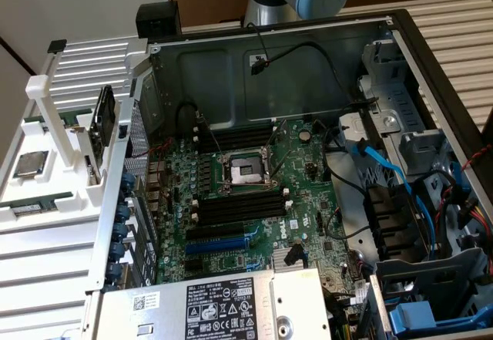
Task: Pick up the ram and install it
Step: 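Pick up the ram and move it above insertion slot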
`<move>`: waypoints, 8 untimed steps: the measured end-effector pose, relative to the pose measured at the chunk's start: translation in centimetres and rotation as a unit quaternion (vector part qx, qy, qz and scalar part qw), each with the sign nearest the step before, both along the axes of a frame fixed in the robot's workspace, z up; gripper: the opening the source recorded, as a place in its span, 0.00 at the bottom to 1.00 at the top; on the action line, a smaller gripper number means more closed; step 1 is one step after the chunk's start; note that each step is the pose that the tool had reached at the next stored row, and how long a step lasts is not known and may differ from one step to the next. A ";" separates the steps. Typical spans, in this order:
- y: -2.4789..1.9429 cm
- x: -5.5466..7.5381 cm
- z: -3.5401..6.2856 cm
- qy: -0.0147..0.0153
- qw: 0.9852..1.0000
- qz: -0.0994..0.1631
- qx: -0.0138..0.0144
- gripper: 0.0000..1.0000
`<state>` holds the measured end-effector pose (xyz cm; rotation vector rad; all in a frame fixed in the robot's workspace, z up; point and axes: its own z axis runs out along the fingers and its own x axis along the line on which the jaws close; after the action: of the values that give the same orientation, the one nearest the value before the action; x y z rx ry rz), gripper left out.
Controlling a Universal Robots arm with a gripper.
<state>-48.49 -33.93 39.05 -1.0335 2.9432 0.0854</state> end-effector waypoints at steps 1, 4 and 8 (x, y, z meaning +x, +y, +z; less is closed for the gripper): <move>0.00 0.0 0.00 0.000 1.000 0.010 0.000 0.99; 0.00 0.0 0.00 0.000 0.999 0.046 0.000 0.99; 0.00 0.0 0.00 0.000 0.994 0.110 0.000 0.99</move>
<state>-48.49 -33.93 39.05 -1.3524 2.8176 0.0886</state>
